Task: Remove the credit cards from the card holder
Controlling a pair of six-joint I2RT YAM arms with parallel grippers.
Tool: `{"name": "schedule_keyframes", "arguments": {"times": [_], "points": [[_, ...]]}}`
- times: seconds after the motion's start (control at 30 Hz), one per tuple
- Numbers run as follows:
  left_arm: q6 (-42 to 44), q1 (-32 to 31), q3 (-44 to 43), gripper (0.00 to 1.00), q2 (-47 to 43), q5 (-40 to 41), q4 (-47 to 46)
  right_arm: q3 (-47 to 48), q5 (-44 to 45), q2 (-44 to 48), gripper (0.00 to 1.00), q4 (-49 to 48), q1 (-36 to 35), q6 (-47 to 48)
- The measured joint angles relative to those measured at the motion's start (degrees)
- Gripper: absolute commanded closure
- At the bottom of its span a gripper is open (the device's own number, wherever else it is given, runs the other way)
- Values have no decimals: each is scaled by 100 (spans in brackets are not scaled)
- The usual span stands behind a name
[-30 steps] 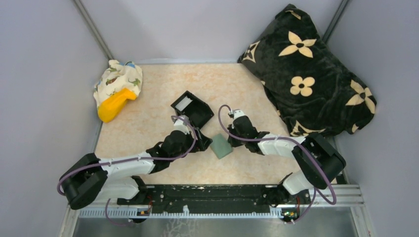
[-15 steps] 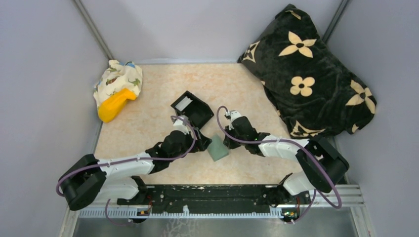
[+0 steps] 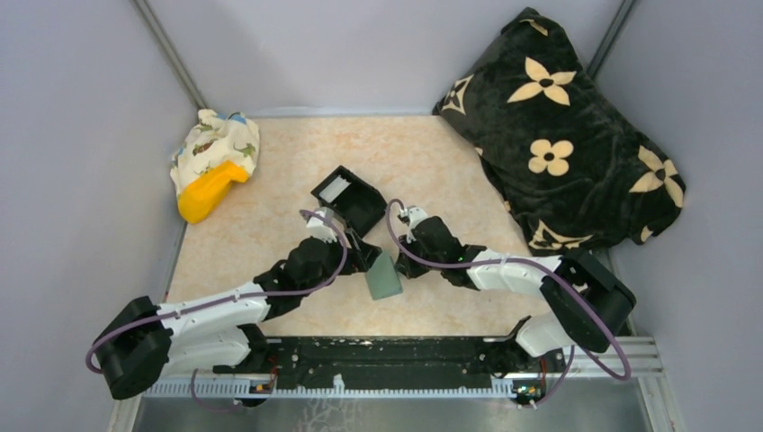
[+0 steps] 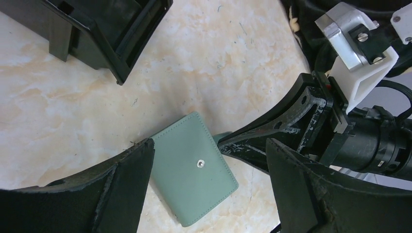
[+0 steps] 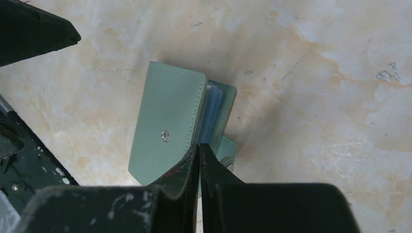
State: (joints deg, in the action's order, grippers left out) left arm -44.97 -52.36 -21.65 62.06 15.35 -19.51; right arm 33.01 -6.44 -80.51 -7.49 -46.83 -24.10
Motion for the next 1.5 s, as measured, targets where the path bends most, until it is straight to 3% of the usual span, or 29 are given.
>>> {"name": "schedule_keyframes", "arguments": {"times": [0.6, 0.93, 1.5], "points": [[92, 0, 4, 10, -1158, 584, 855, 933, -175, -404, 96, -258, -719, -13], [254, 0, 4, 11, -2765, 1659, 1788, 1029, -249, -1191, 96, -654, -1134, -168], [0, 0, 131, 13, -2461, 1309, 1823, 1392, -208, -2225, 92, -1051, -1279, -332]]}}
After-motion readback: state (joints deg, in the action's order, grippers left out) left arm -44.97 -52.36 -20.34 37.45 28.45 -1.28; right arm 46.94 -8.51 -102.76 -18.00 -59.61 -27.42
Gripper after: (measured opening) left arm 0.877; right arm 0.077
